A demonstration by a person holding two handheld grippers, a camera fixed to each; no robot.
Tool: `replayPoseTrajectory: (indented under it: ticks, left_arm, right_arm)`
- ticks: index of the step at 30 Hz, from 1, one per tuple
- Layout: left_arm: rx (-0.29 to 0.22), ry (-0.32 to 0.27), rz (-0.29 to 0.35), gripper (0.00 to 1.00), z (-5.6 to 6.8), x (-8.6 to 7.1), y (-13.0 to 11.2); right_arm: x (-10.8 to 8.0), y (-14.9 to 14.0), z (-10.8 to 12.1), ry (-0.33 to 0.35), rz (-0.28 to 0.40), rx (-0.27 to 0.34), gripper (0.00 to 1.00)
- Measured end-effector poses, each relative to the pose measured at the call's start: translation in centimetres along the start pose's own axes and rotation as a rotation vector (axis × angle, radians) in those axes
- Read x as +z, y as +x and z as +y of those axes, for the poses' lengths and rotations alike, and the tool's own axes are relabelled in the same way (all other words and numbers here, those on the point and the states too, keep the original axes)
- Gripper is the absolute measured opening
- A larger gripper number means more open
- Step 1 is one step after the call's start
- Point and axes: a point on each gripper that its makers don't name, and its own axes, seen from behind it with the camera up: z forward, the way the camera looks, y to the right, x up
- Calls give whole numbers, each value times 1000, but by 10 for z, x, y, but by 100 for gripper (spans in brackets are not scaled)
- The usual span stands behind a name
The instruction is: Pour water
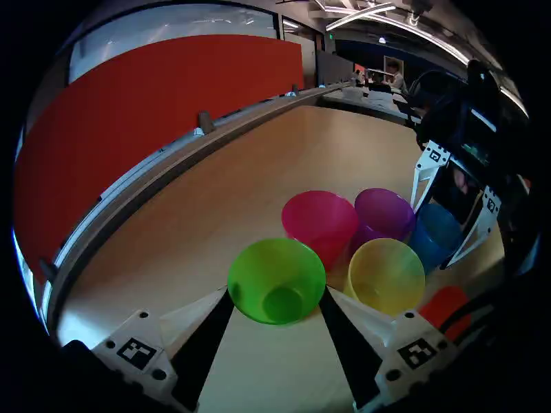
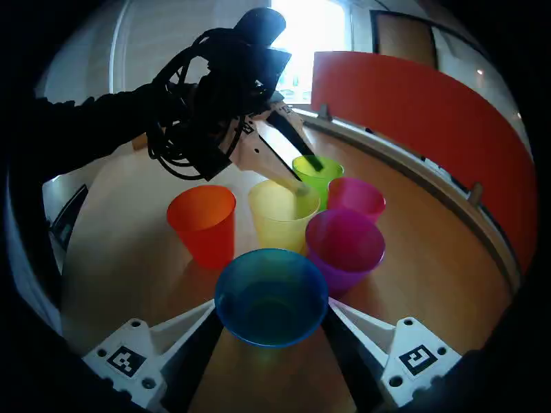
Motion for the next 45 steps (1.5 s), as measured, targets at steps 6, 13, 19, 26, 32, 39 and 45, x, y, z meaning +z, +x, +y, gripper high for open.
replayPoseTrajectory:
  ticks: [6, 13, 19, 26, 32, 39, 45]
  left_arm:
    - [11, 9, 1, 85, 0, 0, 0]
    - [5, 12, 1, 85, -1, 0, 1]
    - [8, 15, 0, 85, -1, -1, 1]
    - [5, 21, 12, 85, 0, -4, 3]
    - [4, 35, 26, 85, 0, -10, 7]
    - [-3, 50, 54, 85, 2, -22, 14]
    - [-16, 75, 94, 85, 4, -38, 23]
  right_arm:
    - [-1, -2, -1, 3, 2, -2, 89]
    - [-2, -3, 1, 1, 11, 0, 88]
    - [-3, -2, 2, -6, 19, -9, 87]
    - [-3, 1, 1, -11, 34, -20, 87]
    - [-7, 9, -2, -11, 58, -18, 87]
    - [-14, 18, -4, -22, 90, -9, 87]
    - [-23, 29, -7, -42, 127, 6, 87]
